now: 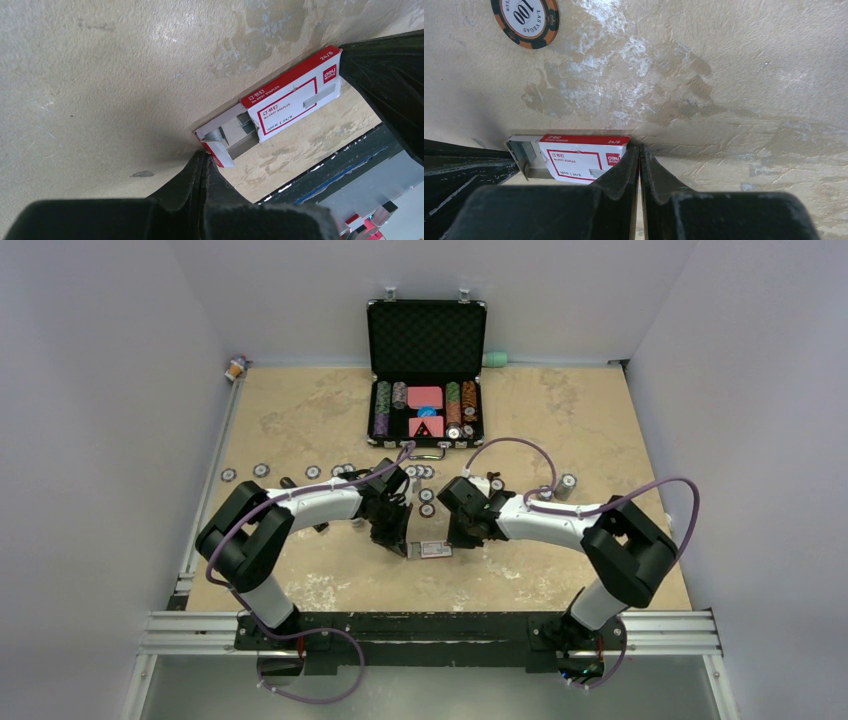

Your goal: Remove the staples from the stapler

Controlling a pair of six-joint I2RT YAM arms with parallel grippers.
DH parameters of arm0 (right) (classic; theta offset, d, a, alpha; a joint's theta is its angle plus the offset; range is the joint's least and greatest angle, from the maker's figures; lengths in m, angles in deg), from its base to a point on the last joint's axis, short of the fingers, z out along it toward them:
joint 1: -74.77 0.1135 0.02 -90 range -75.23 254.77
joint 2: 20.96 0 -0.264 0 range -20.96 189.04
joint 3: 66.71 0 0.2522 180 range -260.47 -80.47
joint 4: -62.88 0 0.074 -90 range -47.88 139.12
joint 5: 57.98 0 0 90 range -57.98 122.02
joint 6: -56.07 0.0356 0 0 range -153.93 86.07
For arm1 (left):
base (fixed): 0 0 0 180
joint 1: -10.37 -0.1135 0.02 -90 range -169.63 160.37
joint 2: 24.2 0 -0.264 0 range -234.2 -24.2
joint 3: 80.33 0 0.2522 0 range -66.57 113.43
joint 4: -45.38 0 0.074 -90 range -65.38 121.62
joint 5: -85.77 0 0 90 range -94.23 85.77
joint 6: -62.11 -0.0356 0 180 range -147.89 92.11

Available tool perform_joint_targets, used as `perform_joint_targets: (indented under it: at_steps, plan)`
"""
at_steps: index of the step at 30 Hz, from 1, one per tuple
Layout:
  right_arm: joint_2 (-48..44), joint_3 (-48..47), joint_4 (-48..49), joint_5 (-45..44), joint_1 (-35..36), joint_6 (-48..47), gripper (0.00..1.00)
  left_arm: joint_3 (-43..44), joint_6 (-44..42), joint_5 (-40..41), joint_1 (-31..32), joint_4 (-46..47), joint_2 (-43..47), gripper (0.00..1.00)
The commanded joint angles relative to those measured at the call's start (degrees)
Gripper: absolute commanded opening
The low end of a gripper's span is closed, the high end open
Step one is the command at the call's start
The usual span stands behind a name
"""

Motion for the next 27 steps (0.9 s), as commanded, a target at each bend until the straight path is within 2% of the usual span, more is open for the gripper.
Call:
perform_joint_targets:
  at_steps: [1,27]
  plan:
    - [2.85,0.09,-0.51,0.83,0.79,-0.92,0.09,-0.04,-0.06,-0.32,0.31,2.25,-0.52,0.0]
    - [5.69,-3.2,-1.72,0.75,3.22,-1.64,0.08,0.16,-0.32,-1.35,0.29,2.21,-1.09,0.0]
